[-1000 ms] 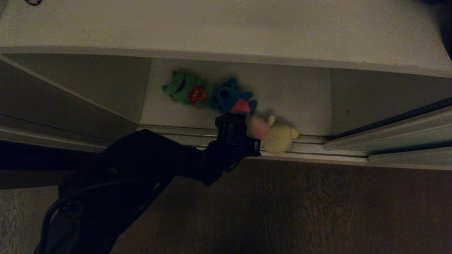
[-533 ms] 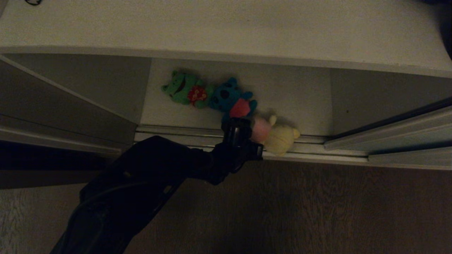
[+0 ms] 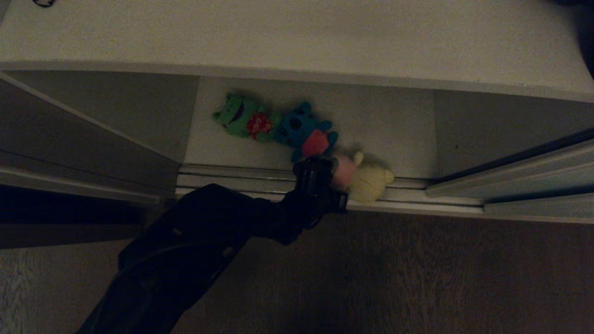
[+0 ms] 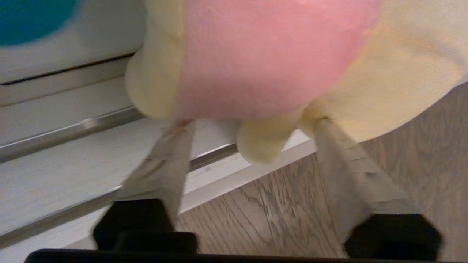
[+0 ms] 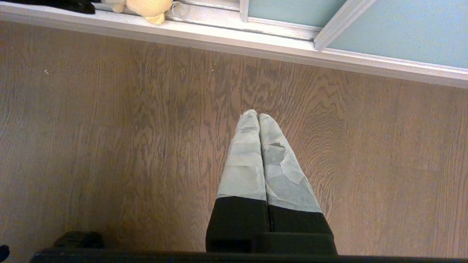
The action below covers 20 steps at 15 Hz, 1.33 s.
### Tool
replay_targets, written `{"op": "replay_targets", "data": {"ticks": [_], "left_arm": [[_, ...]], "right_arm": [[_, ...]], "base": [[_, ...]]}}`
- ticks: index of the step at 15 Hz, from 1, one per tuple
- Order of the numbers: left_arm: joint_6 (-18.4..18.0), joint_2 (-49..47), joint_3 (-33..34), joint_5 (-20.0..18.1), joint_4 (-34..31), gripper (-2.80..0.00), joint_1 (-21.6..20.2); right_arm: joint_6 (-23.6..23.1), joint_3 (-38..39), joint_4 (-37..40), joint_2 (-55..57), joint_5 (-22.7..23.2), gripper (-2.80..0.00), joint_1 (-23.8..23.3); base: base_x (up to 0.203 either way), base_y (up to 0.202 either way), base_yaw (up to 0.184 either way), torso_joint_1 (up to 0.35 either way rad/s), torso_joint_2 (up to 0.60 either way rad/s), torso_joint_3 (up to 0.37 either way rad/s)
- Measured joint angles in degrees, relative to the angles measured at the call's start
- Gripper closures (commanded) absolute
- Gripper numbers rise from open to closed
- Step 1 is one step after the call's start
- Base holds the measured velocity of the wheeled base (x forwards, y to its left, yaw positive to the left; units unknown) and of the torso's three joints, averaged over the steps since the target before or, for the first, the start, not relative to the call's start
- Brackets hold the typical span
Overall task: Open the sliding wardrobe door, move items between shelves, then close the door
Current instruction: Place the pink doll on the lower shelf
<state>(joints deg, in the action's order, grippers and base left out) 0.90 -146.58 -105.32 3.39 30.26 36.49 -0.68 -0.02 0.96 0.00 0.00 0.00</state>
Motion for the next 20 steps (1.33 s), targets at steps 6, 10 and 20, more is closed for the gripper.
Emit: {"op": "replay_targets", "data": {"ticks": [6,10,20], "left_arm": [[-0.38,-4.26,-5.27,-0.48,5.43,-2.80,-0.41],[-0.57,-5.95,-5.76,-4.42,18.05,-2.80,-1.13],[-0.22,-7.43,-5.52,-5.70,22.23,-2.80,-3.47]], "right_arm": [[0.02,0.00,0.02,0.00,0.00,0.00,0.00],[-0.02,0.00,0.00,0.00,0.00,0.00,0.00],[0.01,-0.01,0.00,0.00,0.00,0.00,0.00]], "base": [[0.000,0.000,0.000,0.000,0.00,0.000],[0.000,0.000,0.000,0.000,0.00,0.000],[0.000,0.000,0.000,0.000,0.00,0.000]]}}
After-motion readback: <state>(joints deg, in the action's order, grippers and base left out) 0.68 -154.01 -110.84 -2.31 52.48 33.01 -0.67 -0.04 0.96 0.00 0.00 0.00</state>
